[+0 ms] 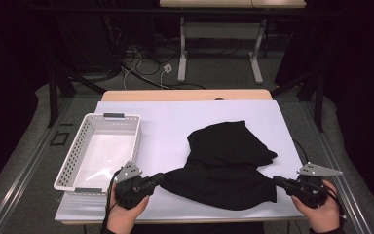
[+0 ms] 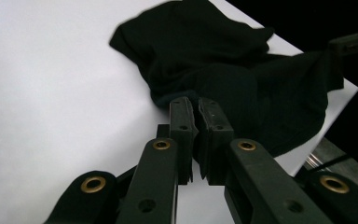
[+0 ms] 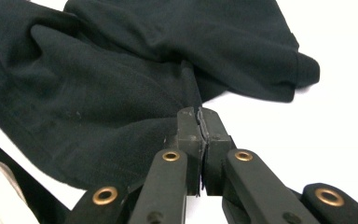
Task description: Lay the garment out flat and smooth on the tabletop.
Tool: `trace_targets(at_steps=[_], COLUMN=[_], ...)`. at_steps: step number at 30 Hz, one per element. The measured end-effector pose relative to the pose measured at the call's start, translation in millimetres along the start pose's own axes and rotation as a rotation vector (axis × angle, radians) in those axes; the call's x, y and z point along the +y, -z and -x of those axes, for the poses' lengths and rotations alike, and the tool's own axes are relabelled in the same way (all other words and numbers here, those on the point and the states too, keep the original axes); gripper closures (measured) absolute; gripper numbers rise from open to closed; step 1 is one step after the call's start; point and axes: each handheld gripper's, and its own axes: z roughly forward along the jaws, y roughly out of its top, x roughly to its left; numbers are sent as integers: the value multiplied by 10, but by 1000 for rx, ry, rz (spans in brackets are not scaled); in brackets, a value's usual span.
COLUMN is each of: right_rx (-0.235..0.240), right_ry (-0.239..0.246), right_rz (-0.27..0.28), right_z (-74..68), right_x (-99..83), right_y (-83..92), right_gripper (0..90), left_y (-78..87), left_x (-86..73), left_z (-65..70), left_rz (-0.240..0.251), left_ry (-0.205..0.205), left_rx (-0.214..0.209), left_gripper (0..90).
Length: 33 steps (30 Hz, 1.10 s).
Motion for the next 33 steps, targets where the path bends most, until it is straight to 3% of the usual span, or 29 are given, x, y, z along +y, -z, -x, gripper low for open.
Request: trace_targets(at_steps=[3, 8, 12, 18, 25, 33], right_rx=[11, 17, 6, 1, -25, -59], right_ry=[-15, 1, 23, 2, -16, -37], right_rz=[-22, -40, -13, 17, 36, 8], right_z=[8, -16, -35, -59, -90, -86], right_x=[-54, -57, -51, -58, 6, 50], right_y=[-43, -122, -135, -209, -345, -591], right_gripper=[889, 877, 725, 585, 528, 477], left_y=[-124, -231, -269, -296, -500, -848], left_x=[-99, -139, -160, -166, -90, -14], left_z=[-40, -71, -89, -93, -99, -146], left_rz=[-56, -79, -72, -51, -60, -93], left_ry=[19, 30, 59, 51, 5, 8], left_rx=[-22, -29, -40, -16, 6, 21], left_gripper=[845, 789, 615, 472, 423, 391])
